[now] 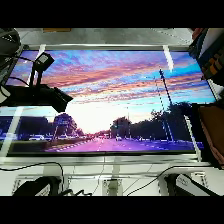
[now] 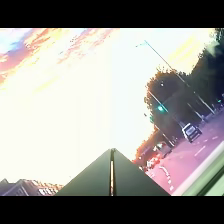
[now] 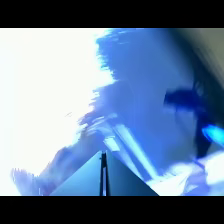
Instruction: Fold the clothes and pants, and hang the long-sleeved shirts on hangers.
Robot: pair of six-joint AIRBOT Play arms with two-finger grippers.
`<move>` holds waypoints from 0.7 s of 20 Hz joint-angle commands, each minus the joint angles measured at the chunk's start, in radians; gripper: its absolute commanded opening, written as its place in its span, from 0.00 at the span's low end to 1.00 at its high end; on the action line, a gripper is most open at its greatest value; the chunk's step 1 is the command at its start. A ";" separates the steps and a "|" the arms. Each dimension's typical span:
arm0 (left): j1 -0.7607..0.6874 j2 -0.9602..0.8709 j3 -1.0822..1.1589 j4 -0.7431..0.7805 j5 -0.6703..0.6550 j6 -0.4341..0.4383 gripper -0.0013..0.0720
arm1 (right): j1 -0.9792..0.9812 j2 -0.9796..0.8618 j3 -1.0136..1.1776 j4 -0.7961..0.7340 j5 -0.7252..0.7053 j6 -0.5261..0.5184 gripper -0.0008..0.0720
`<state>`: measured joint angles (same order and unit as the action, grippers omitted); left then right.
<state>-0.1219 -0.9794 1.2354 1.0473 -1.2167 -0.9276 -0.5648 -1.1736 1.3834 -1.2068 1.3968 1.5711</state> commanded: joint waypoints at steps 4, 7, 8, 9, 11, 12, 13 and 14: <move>0.001 0.001 0.000 0.000 0.000 0.000 0.05 | 0.632 0.076 -0.007 -0.146 -0.227 -0.041 0.04; 0.001 0.001 0.000 0.000 0.000 0.000 0.05 | 0.749 0.072 -0.007 -0.227 -0.205 0.045 0.04; 0.001 0.001 0.000 0.000 0.000 0.000 0.05 | 0.767 0.072 -0.007 -0.226 -0.191 0.044 0.04; 0.001 0.001 0.000 0.000 0.000 0.000 0.05 | 0.777 0.072 -0.007 -0.224 -0.174 0.044 0.04; 0.001 0.001 0.000 0.000 0.000 0.000 0.05 | 0.782 0.072 -0.007 -0.213 -0.156 0.044 0.04; 0.001 0.001 0.000 0.000 0.000 0.000 0.05 | 0.782 0.072 -0.007 -0.211 -0.160 0.044 0.04; 0.001 0.001 0.000 0.000 0.000 0.000 0.05 | 0.782 0.072 -0.007 -0.211 -0.159 0.044 0.04; 0.001 0.001 0.000 0.000 0.000 0.000 0.05 | 0.782 0.072 -0.007 -0.211 -0.159 0.044 0.04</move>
<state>-0.1219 -0.9794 1.2354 1.0473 -1.2167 -0.9276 0.1963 -1.1019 1.3766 -1.4117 1.2304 1.6062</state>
